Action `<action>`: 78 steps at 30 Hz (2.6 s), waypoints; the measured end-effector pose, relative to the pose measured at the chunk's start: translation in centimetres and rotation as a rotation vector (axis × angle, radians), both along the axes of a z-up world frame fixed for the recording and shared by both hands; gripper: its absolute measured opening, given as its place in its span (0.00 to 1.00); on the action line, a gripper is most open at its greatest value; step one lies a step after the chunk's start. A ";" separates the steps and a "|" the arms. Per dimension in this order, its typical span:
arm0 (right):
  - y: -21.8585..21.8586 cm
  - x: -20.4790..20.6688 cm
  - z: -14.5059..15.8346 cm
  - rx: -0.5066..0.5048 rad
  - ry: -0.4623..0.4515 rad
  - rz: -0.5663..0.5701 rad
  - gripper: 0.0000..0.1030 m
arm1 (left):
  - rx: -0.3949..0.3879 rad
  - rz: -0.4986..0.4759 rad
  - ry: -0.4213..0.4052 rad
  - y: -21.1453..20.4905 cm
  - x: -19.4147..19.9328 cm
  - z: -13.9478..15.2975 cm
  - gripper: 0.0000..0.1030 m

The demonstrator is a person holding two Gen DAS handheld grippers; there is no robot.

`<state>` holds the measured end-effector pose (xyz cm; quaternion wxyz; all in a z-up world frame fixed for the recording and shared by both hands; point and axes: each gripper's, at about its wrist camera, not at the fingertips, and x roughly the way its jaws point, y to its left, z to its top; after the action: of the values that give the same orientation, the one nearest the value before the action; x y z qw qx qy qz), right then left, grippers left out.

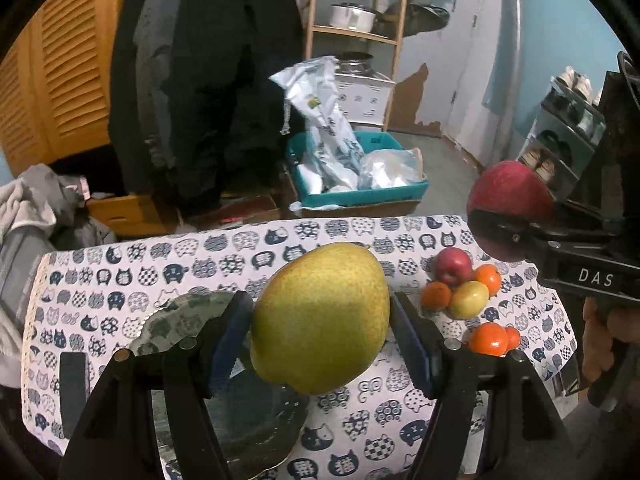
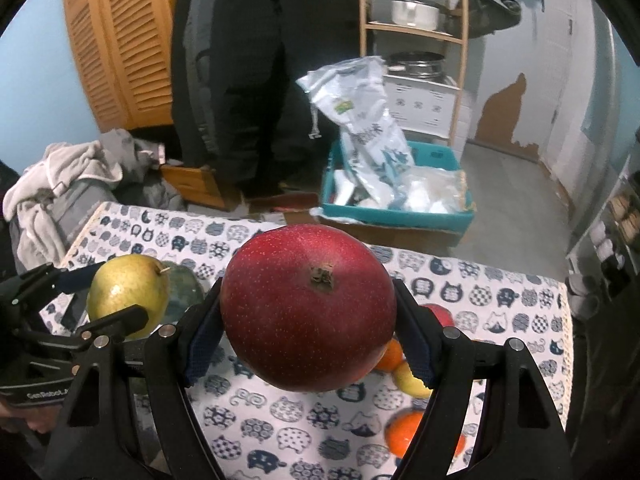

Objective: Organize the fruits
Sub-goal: 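Lift the pear with the left tool while the right tool lifts the apple, then release the pear onto the green glass plate with the left tool while the right tool releases the apple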

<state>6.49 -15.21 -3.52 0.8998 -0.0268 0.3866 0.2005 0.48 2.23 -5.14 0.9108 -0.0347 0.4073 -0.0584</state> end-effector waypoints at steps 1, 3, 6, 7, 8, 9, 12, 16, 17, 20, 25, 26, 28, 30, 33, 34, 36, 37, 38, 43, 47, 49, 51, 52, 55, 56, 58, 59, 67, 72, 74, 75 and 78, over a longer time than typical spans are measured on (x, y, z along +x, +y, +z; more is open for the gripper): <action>0.5 0.0 0.0 0.001 0.000 0.008 0.75 | -0.001 0.006 0.000 0.4 -0.1 -0.1 0.70; 1.5 0.2 0.1 0.002 -0.001 0.024 0.75 | -0.001 0.020 -0.001 1.3 -0.3 -0.1 0.70; 3.2 0.4 0.2 0.003 0.002 0.048 0.75 | 0.005 0.046 -0.003 2.7 -0.6 -0.3 0.68; 3.6 0.4 0.2 0.004 0.004 0.055 0.75 | 0.005 0.052 -0.007 3.1 -0.7 -0.3 0.63; 4.1 0.5 0.1 0.006 0.007 0.062 0.75 | 0.007 0.058 -0.019 3.4 -0.9 -0.1 0.37; 4.6 0.6 0.1 0.006 0.010 0.069 0.75 | 0.010 0.060 -0.037 3.8 -1.1 0.2 0.21; 6.2 0.8 0.0 0.005 0.012 0.092 0.75 | 0.031 0.101 -0.075 5.2 -1.3 0.6 0.20; 8.2 1.4 -1.6 0.010 0.052 0.115 0.75 | 0.001 0.136 0.052 7.5 -0.3 -2.7 0.25; 9.1 1.6 -2.5 0.004 0.078 0.125 0.75 | -0.029 0.148 0.118 8.4 0.2 -4.3 0.25; 11.3 2.0 -5.0 0.007 0.143 0.159 0.75 | -0.074 0.206 0.209 10.9 0.3 -7.4 0.25; 16.2 2.4 -9.0 -0.004 0.227 0.228 0.75 | -0.110 0.286 0.277 13.9 -0.2 -9.9 0.25; 16.9 2.3 -9.4 -0.005 0.233 0.239 0.75 | -0.112 0.291 0.278 14.2 -0.3 -10.0 0.27; 18.5 2.0 -10.4 -0.016 0.249 0.271 0.75 | -0.087 0.303 0.273 14.7 -0.6 -10.1 0.32; 19.8 1.7 -11.4 -0.035 0.261 0.295 0.75 | -0.083 0.313 0.274 15.2 -1.0 -10.3 0.35; 21.3 1.5 -12.5 -0.045 0.290 0.321 0.75 | -0.082 0.335 0.289 16.3 -1.5 -10.9 0.37; 21.9 1.3 -12.8 -0.052 0.299 0.332 0.75 | -0.076 0.341 0.292 16.6 -1.6 -11.0 0.39; 22.9 1.3 -13.3 -0.064 0.304 0.347 0.75 | -0.065 0.361 0.298 17.3 -1.9 -11.4 0.41; 23.4 1.2 -13.6 -0.073 0.307 0.356 0.75 | -0.062 0.369 0.301 17.7 -2.0 -11.6 0.43; 23.8 1.2 -13.8 -0.080 0.308 0.361 0.75 | -0.058 0.376 0.305 18.0 -2.1 -11.8 0.44; 25.0 1.1 -14.9 -0.107 0.325 0.376 0.75 | -0.046 0.398 0.334 19.1 -2.8 -13.1 0.45; 25.2 1.4 -16.0 -0.120 0.357 0.369 0.75 | -0.073 0.409 0.357 19.7 -3.0 -13.8 0.53; 25.3 1.6 -16.6 -0.123 0.377 0.367 0.75 | -0.078 0.410 0.365 19.8 -3.0 -14.0 0.54; 25.3 1.6 -17.2 -0.133 0.395 0.366 0.75 | -0.070 0.411 0.373 19.8 -2.9 -14.2 0.57; 25.3 1.6 -17.5 -0.139 0.402 0.367 0.75 | -0.065 0.410 0.374 19.8 -2.9 -14.3 0.58; 25.1 1.7 -18.4 -0.161 0.421 0.362 0.75 | -0.060 0.406 0.382 19.7 -3.0 -14.4 0.61; 25.0 1.7 -18.6 -0.161 0.429 0.368 0.75 | -0.057 0.404 0.382 19.6 -3.0 -14.4 0.62; 25.0 1.5 -18.7 -0.173 0.414 0.376 0.75 | -0.047 0.403 0.382 19.6 -3.0 -14.4 0.62; 25.1 1.3 -18.7 -0.184 0.409 0.380 0.76 | -0.044 0.401 0.386 19.6 -3.0 -14.4 0.62; 24.0 1.3 -17.3 -0.101 0.396 0.363 0.78 | -0.041 0.395 0.381 19.4 -3.0 -14.1 0.63; 23.0 1.6 -16.0 -0.050 0.389 0.342 0.78 | -0.035 0.388 0.372 18.9 -3.0 -13.7 0.66; 22.7 1.5 -15.4 -0.046 0.375 0.337 0.78 | -0.033 0.382 0.368 18.5 -2.9 -13.5 0.71; 22.5 1.5 -15.1 -0.043 0.369 0.336 0.78 | -0.029 0.380 0.365 18.3 -2.9 -13.4 0.73; 21.7 1.3 -14.0 -0.028 0.346 0.324 0.78 | -0.027 0.368 0.354 17.6 -2.8 -12.9 0.74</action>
<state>7.84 6.47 -17.49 0.7757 -0.0662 0.5286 0.3384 -2.27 19.83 -18.03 0.8200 -0.1300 0.5464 0.1100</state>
